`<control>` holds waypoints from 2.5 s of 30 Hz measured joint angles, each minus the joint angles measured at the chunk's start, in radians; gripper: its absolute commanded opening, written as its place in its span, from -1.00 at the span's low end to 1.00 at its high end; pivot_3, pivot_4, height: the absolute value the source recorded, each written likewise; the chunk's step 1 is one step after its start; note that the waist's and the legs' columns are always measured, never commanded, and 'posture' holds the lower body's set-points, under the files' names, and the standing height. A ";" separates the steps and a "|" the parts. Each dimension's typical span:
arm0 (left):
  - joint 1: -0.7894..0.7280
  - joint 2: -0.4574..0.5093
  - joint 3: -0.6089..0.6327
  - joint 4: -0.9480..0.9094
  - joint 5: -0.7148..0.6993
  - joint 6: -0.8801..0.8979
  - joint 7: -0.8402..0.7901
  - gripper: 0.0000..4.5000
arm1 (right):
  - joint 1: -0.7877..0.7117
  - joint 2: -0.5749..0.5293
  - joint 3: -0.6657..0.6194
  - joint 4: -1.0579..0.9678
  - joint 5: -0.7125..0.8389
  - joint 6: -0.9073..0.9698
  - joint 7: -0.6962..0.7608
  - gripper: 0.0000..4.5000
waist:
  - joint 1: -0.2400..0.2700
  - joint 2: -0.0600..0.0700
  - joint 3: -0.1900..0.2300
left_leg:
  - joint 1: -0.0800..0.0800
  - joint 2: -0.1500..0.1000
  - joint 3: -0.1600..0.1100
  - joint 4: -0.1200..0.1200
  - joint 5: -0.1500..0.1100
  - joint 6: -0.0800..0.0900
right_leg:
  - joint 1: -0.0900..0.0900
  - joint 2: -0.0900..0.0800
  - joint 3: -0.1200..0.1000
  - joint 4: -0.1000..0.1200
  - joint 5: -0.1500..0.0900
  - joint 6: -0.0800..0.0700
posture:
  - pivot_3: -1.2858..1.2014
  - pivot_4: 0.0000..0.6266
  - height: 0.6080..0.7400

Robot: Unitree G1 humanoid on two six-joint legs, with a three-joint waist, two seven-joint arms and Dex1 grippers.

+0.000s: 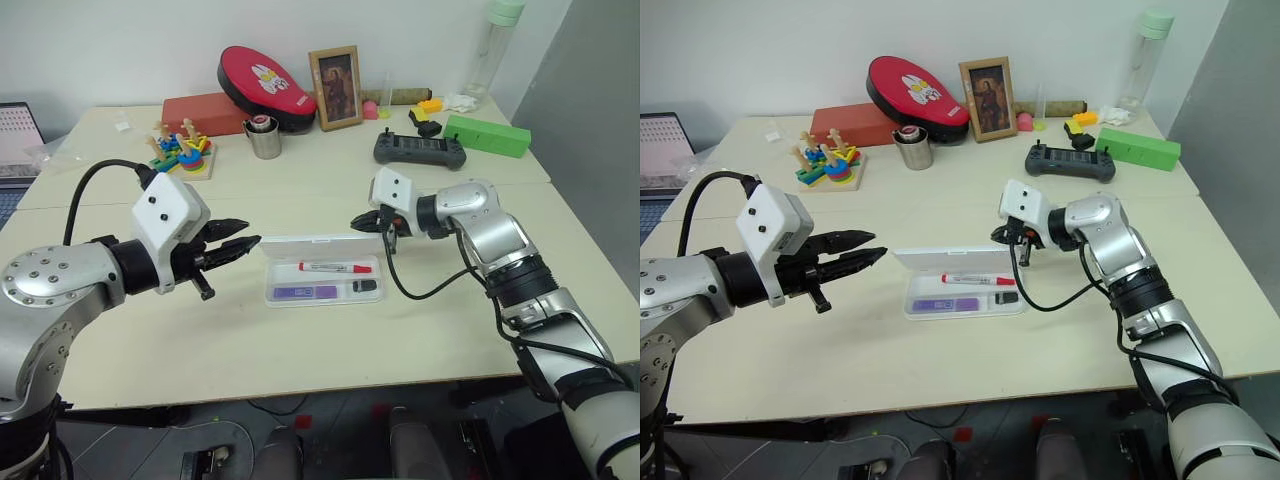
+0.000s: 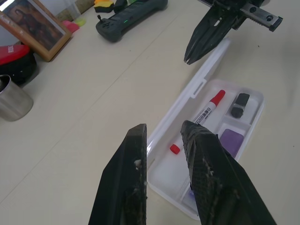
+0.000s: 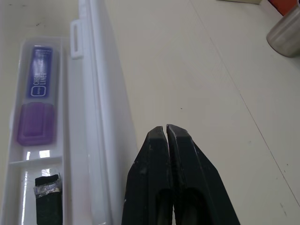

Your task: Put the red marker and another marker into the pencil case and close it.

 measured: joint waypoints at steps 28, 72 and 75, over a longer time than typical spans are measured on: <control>0.031 0.000 -0.002 0.007 0.011 -0.009 0.001 -0.45 | 0.206 0.084 0.093 -0.125 -0.021 0.098 -0.097 -0.97 | -0.005 -0.002 -0.001 | 0.011 0.011 0.000 0.001 0.001 0.000 | 0.007 0.013 0.003 0.003 0.000 -0.009 | 0.03 -0.52 1.00; 0.378 -0.638 0.089 0.184 0.232 -0.289 0.552 -0.45 | 0.648 0.153 -0.408 -0.659 0.138 0.594 -0.832 -0.97 | 0.030 -0.003 0.000 | -0.001 0.011 0.000 -0.001 0.000 0.000 | -0.003 0.013 0.003 0.000 -0.001 -0.013 | 0.03 -0.52 1.00; 0.396 -0.662 0.087 0.184 0.238 -0.292 0.570 -0.45 | 0.654 0.152 -0.414 -0.656 0.137 0.574 -0.855 -0.97 | 0.030 -0.003 0.000 | -0.001 0.011 0.000 -0.001 0.000 0.000 | -0.003 0.013 0.003 0.000 -0.001 -0.014 | 0.03 -0.52 1.00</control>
